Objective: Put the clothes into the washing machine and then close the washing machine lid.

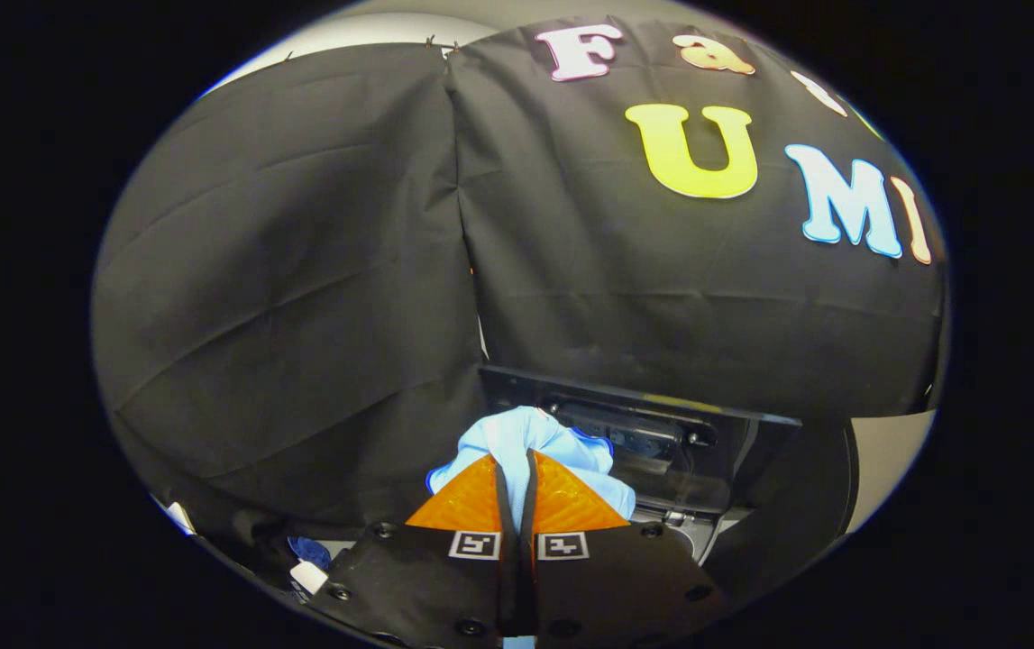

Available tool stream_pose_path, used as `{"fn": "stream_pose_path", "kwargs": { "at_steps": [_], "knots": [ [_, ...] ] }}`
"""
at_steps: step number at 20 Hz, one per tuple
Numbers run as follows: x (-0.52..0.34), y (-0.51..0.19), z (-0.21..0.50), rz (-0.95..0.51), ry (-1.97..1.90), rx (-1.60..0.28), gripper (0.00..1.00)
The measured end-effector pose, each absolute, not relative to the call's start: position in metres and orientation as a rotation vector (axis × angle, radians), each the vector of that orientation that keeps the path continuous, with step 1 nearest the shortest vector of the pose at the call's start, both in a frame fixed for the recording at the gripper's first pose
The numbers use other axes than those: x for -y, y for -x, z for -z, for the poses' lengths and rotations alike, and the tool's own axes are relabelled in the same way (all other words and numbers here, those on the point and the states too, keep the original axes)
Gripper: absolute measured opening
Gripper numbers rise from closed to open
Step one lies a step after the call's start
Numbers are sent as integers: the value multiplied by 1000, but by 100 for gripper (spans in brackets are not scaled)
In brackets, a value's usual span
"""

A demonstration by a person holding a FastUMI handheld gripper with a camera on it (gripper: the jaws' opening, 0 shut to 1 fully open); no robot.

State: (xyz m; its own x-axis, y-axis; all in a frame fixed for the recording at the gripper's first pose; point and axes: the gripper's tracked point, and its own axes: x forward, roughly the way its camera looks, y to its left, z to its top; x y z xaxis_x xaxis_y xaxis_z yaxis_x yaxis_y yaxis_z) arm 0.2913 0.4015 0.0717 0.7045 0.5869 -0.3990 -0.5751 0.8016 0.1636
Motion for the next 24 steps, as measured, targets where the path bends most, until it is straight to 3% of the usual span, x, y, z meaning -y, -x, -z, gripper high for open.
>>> {"fn": "stream_pose_path", "kwargs": {
  "at_steps": [24],
  "knots": [
    [-399,-319,67,-540,41,-643,1]
  ]
}}
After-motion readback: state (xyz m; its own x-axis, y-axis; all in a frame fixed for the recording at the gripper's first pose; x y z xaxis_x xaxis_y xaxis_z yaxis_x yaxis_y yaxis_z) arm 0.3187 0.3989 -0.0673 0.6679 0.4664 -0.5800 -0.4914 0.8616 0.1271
